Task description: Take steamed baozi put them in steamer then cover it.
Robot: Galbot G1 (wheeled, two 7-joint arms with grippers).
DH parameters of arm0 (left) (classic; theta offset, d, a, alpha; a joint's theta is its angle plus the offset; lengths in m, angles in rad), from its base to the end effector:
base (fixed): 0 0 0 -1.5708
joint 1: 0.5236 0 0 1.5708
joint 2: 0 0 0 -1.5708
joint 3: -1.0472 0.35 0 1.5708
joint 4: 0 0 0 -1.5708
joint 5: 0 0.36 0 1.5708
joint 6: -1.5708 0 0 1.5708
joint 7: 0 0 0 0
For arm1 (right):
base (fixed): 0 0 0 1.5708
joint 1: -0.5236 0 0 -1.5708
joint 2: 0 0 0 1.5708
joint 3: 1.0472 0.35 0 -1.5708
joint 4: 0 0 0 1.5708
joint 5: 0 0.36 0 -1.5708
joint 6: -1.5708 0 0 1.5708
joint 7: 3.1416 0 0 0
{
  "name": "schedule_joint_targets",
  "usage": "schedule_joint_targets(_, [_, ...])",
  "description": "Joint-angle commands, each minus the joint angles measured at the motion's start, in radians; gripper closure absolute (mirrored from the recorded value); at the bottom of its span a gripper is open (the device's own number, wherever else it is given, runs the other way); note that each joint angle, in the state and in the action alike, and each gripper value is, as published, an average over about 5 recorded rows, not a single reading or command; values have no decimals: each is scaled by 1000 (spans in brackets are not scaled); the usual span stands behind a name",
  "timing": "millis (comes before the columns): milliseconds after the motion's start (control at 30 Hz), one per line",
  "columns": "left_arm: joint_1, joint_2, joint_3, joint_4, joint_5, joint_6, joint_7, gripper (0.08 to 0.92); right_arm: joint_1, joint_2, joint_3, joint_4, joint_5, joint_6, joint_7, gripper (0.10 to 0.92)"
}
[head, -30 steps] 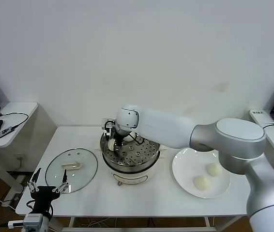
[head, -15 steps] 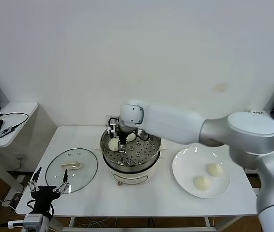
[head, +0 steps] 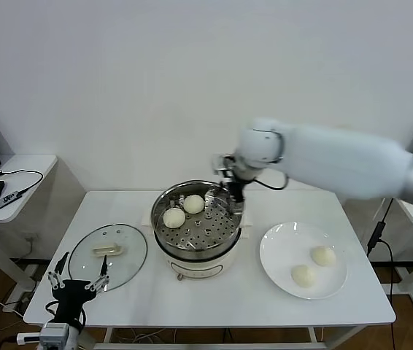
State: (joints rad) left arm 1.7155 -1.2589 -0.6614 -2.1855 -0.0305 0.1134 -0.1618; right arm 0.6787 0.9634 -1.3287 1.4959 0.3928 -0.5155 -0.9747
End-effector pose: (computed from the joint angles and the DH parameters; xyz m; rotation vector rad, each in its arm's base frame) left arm 0.1524 0.0821 -0.2771 0.1522 -2.9805 -0.4754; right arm 0.5157 0.0680 -0.0203 1.3945 -1.4119 1.5584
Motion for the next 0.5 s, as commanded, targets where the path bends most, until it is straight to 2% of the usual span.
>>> schedule_joint_targets(33, [3,-2,8,-1,5,0,0,177,56,-401,-52,224,-148,94,-85,203])
schedule_joint_targets(200, [4,-3,16,4,13,0,-1,177,-15,-504,-56,242,-239,136,-85,203])
schedule_joint_targets(500, [6,-19,27,14,31,-1,-2,177,-324,-555,86,205,-386,168,-49,203])
